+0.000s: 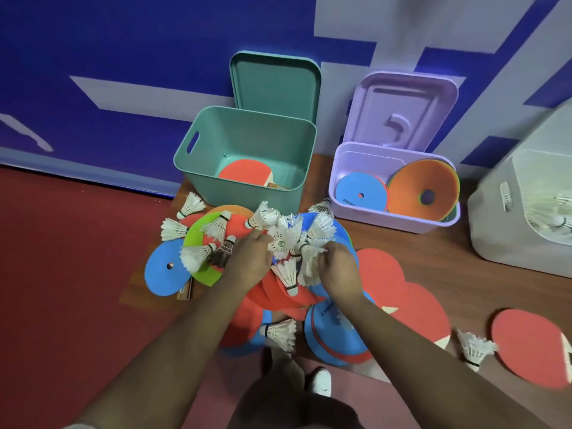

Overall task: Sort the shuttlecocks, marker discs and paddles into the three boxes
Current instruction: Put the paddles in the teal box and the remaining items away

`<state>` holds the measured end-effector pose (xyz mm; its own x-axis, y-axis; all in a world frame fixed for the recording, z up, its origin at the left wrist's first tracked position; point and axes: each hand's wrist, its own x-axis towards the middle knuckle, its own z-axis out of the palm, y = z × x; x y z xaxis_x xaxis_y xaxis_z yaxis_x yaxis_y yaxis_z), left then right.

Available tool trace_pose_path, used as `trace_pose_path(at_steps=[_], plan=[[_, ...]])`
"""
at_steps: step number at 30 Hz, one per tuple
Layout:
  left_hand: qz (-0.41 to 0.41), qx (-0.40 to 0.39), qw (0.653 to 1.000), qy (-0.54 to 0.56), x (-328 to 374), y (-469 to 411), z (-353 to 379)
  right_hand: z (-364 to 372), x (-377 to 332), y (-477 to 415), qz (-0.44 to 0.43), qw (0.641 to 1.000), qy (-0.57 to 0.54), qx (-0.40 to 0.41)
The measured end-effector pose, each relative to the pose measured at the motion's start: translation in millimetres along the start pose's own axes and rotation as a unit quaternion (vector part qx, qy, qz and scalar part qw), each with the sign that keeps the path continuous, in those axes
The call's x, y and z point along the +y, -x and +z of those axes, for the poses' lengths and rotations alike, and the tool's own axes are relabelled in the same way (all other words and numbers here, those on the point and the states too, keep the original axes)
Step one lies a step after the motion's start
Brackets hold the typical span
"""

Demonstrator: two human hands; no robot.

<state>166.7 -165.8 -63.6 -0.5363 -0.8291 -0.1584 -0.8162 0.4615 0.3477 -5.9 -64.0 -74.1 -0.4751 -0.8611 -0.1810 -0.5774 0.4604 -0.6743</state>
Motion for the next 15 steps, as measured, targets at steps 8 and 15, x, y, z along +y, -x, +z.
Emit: trace_pose_path(at_steps=[8, 15], plan=[[-0.006, -0.015, 0.997, 0.081, 0, 6, -18, -27, 0, 3, 0.054, 0.988, -0.143, 0.037], [0.062, 0.001, 0.989, 0.137, -14, -9, -26, -28, -31, -3, 0.050, 0.975, -0.213, 0.024]])
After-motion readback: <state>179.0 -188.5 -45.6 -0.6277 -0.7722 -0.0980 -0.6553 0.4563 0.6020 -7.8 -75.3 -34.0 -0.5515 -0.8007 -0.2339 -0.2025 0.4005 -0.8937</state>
